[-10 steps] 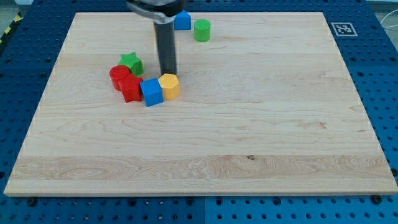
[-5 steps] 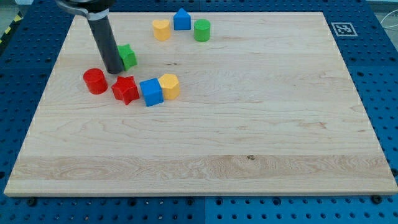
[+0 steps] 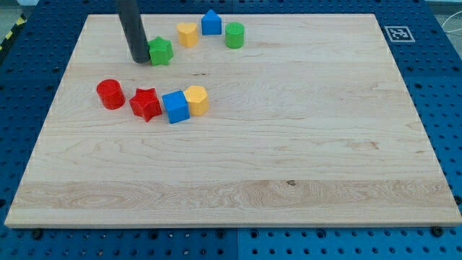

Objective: Move the green star towards the bottom of the yellow heart

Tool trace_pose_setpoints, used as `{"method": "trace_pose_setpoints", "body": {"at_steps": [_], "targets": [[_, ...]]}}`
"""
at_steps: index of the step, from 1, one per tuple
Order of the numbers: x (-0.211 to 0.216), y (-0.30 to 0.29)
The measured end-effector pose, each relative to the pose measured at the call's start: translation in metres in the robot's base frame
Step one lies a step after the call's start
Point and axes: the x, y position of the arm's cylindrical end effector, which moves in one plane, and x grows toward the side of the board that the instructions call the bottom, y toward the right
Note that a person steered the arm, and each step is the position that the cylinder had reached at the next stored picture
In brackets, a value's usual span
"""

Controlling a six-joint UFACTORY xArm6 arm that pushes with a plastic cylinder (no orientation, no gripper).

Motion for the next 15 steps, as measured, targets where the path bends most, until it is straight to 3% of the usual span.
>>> {"method": "trace_pose_setpoints", "body": {"at_steps": [3, 5, 9, 11, 13, 15], "targets": [[-0.042, -0.012], [-0.042, -0.009], [-0.029, 0.026], [-0.018, -0.026], [0.017, 0.016], [0.019, 0.037]]}}
